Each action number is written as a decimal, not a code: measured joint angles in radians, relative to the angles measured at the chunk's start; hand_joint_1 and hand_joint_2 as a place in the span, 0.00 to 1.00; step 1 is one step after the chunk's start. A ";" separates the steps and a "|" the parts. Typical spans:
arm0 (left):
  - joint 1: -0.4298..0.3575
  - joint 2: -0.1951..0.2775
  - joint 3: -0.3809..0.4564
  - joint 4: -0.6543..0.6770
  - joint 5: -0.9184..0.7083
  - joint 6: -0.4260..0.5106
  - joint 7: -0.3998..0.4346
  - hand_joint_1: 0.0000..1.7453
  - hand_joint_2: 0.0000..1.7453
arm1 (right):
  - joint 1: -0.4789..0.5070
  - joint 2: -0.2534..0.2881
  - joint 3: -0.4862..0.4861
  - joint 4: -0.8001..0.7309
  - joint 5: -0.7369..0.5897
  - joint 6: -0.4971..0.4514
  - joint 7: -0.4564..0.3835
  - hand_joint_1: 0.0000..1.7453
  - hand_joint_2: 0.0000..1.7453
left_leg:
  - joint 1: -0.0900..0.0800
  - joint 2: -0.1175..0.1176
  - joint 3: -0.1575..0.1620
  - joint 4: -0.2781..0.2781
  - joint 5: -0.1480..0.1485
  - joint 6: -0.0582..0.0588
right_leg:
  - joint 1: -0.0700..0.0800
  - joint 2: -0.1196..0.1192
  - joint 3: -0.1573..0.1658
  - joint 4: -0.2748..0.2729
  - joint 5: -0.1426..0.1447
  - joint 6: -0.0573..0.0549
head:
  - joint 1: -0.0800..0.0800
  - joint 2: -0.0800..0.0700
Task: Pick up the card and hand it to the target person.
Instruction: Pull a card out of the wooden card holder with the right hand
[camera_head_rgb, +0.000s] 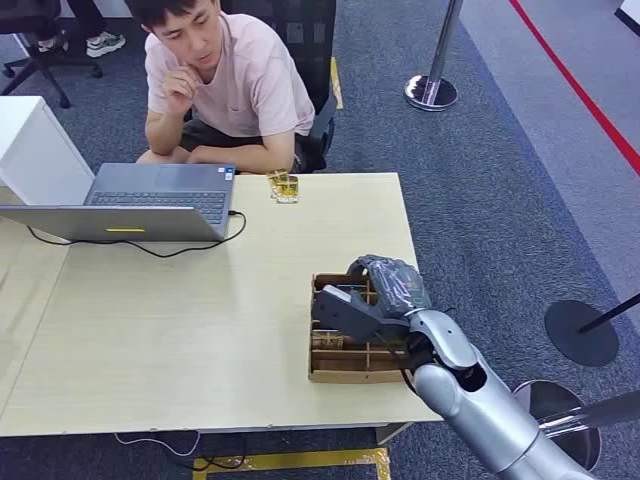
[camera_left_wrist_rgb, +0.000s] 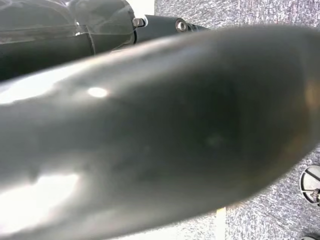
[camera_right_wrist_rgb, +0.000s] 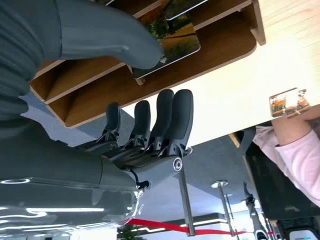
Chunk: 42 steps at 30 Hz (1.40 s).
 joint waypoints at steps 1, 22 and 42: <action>0.000 0.000 0.000 0.000 0.000 0.000 0.000 0.00 0.00 | -0.001 0.000 0.000 -0.001 0.000 0.000 0.000 0.54 1.00 | 0.000 0.000 0.000 0.000 0.000 0.000 | 0.000 0.000 0.000 0.000 0.000 0.000 | 0.000 0.000; 0.000 -0.006 0.000 0.000 0.000 0.000 0.000 0.00 0.00 | -0.003 0.000 0.000 -0.009 -0.001 0.000 0.000 0.54 1.00 | 0.000 0.000 0.000 0.000 0.000 0.000 | 0.000 0.000 0.000 0.000 0.000 0.000 | 0.000 0.000; 0.000 -0.006 0.000 0.000 -0.013 -0.002 0.004 0.00 0.00 | -0.003 0.000 0.002 0.034 -0.018 0.011 0.019 0.53 1.00 | 0.000 0.000 0.000 0.000 0.000 0.000 | 0.000 0.000 0.000 0.000 0.000 0.000 | 0.000 0.000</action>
